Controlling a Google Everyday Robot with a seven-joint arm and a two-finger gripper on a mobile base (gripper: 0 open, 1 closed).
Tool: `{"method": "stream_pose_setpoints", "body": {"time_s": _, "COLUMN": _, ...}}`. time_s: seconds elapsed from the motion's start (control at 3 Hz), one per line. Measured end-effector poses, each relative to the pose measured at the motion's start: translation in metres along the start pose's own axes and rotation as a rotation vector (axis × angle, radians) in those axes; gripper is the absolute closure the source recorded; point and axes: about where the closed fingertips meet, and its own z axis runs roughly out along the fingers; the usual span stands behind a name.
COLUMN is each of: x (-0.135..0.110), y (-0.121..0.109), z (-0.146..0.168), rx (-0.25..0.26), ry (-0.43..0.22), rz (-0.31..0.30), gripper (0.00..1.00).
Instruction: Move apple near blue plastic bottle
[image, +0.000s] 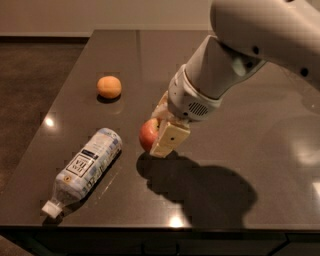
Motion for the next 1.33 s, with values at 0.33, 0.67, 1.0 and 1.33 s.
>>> {"method": "stream_pose_setpoints", "body": {"time_s": 0.33, "x": -0.003, "y": 0.015, "z": 0.009, "rx": -0.022, "ry": -0.003, "rz": -0.042, "gripper": 1.0}}
{"method": "stream_pose_setpoints", "body": {"time_s": 0.67, "x": -0.004, "y": 0.023, "z": 0.018, "rx": -0.018, "ry": 0.0, "rz": -0.066, "gripper": 1.0}}
{"method": "stream_pose_setpoints", "body": {"time_s": 1.0, "x": -0.008, "y": 0.028, "z": 0.024, "rx": -0.001, "ry": 0.003, "rz": -0.067, "gripper": 0.82}}
{"method": "stream_pose_setpoints", "body": {"time_s": 1.33, "x": -0.013, "y": 0.032, "z": 0.031, "rx": 0.005, "ry": 0.004, "rz": -0.063, "gripper": 0.6}}
